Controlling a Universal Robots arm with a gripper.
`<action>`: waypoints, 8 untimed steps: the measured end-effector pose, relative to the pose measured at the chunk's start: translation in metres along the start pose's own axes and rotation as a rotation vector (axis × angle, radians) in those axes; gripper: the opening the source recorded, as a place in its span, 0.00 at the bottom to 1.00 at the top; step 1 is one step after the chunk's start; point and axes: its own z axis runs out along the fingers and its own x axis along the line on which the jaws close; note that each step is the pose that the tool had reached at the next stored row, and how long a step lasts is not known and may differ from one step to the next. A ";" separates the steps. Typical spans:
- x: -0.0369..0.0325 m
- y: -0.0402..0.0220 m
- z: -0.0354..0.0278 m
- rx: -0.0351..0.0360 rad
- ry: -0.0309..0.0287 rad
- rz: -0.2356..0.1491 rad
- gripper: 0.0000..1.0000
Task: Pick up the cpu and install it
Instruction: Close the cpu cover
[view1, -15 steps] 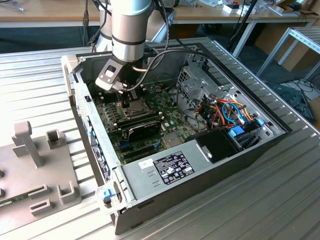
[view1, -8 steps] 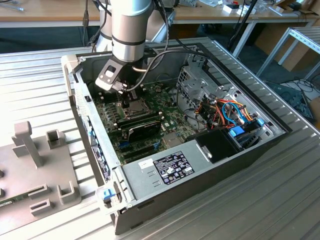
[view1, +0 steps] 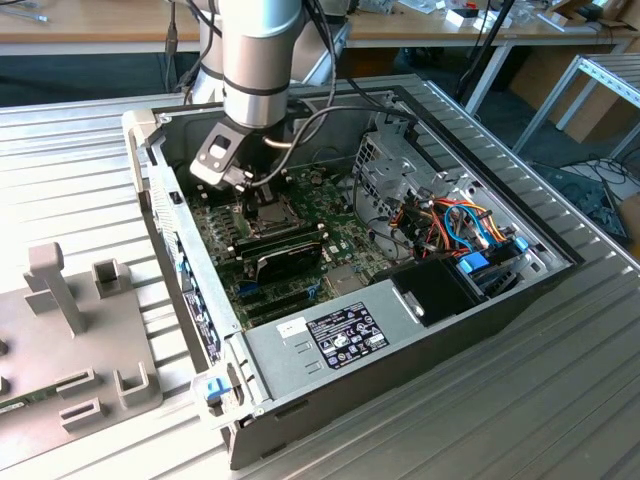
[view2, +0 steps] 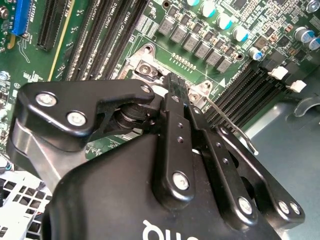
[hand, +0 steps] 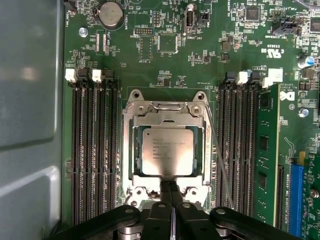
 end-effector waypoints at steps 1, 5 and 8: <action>0.0000 -0.0001 0.0011 0.0000 0.0000 0.000 0.11; 0.0002 -0.0001 0.0026 -0.0003 0.0002 0.000 0.11; 0.0001 -0.0002 0.0034 0.0001 -0.0003 0.000 0.11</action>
